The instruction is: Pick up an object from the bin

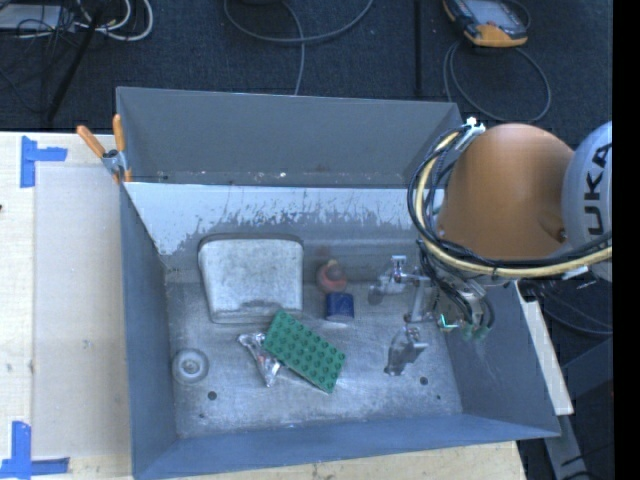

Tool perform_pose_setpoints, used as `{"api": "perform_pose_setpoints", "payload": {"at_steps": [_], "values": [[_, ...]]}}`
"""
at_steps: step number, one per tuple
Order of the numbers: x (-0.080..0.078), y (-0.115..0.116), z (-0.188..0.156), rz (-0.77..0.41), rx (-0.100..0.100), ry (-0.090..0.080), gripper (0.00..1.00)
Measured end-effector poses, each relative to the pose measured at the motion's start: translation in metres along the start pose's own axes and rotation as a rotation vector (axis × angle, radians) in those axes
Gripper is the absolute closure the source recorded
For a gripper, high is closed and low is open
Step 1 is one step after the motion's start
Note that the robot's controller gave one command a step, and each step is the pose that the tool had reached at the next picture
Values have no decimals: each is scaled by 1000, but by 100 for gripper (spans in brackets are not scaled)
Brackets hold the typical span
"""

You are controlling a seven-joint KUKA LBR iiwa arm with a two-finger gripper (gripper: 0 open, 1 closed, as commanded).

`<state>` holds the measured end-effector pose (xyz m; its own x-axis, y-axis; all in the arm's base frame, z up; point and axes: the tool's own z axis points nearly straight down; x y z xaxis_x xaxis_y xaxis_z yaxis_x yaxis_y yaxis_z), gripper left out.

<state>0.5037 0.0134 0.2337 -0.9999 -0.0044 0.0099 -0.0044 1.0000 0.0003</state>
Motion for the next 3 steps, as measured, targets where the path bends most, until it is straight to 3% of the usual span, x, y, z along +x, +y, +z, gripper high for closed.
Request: {"api": "perform_pose_setpoints", "payload": {"at_steps": [1, 2, 3], "values": [[-26, 87, 165, 58, 0, -9, 0], [-23, 83, 134, 190, -1, -10, 0], [-24, 100, 134, 259, -1, -9, 0]]}}
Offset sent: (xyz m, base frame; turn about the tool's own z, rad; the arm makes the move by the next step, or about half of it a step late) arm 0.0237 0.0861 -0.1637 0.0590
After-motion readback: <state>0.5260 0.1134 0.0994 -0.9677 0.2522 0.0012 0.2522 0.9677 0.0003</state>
